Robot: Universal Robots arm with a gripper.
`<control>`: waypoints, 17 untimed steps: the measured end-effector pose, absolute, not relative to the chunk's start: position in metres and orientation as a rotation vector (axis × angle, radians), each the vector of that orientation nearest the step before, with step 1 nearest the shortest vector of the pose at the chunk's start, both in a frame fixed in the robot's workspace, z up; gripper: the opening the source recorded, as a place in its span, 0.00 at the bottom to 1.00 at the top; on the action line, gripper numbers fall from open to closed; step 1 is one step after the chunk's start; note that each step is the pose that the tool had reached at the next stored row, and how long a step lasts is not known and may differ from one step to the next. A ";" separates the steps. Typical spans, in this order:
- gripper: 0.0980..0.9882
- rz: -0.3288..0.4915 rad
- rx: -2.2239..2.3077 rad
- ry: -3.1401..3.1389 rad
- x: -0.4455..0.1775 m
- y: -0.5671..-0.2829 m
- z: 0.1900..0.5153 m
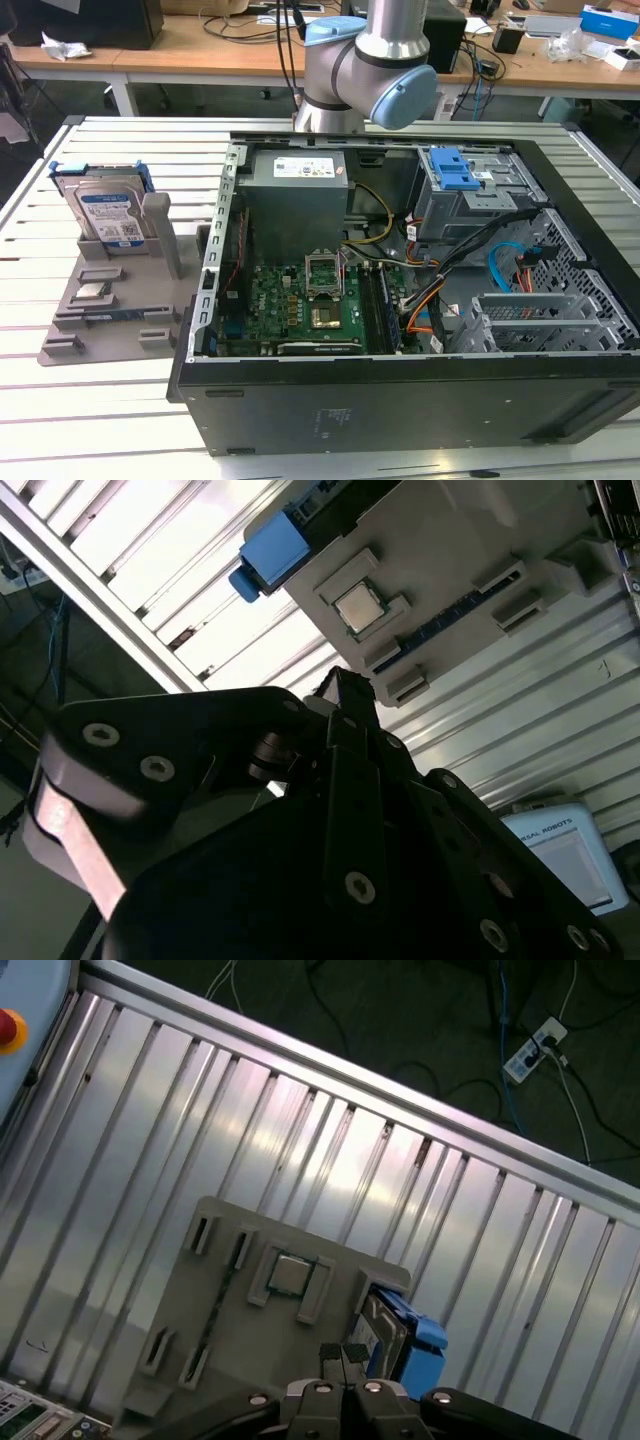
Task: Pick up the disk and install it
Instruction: 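Pick up the disk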
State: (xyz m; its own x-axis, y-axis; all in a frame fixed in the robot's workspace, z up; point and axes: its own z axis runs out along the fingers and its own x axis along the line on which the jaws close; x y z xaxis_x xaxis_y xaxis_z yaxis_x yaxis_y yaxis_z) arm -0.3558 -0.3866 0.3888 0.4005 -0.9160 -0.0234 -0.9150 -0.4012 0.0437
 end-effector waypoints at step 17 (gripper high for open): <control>0.01 -0.065 2.720 -1.516 -0.356 -0.387 0.389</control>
State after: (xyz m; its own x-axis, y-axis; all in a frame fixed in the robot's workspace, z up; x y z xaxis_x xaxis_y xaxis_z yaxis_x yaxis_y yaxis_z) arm -0.3558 -0.3866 0.3888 0.5254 -0.8506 -0.0234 -0.8494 -0.5259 0.0437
